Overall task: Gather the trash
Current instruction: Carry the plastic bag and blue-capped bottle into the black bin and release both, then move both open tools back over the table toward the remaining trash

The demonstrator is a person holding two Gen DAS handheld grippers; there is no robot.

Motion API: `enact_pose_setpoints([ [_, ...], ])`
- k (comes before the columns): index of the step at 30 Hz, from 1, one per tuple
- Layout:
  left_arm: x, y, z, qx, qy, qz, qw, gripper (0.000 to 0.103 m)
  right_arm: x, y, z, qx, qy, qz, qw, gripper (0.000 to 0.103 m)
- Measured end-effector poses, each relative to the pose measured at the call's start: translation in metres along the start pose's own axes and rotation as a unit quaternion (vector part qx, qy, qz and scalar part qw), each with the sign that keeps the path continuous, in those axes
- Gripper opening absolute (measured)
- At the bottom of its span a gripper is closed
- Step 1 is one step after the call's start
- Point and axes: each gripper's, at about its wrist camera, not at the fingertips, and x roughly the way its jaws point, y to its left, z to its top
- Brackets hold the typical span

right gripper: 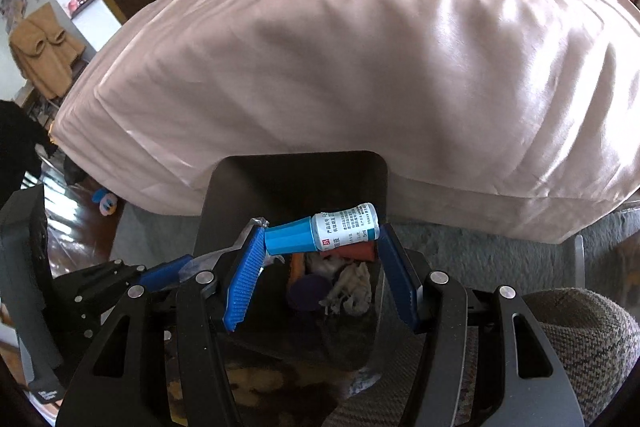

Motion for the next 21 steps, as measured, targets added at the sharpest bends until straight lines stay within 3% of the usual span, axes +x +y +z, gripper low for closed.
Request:
enact_pose_setpoints([
  [6, -0.002, 0.009, 0.000, -0.007, 0.002, -0.002, 1.0000, 0.042, 0.005, 0.003, 0.001, -0.005, 0.010, 0.003, 1.000, 0.061],
  [11, -0.009, 0.013, -0.001, -0.007, -0.004, 0.010, 0.9999, 0.060, 0.004, 0.004, 0.003, -0.003, 0.010, -0.004, 1.000, 0.082],
  [16, -0.025, 0.017, 0.003, 0.000, -0.016, 0.022, 0.9996, 0.075, -0.006, -0.001, 0.009, 0.005, 0.003, -0.010, 1.000, 0.088],
  [21, -0.058, 0.028, 0.019, -0.009, -0.058, 0.030, 0.9978, 0.089, -0.028, -0.012, 0.025, 0.002, -0.020, -0.031, 0.999, 0.096],
])
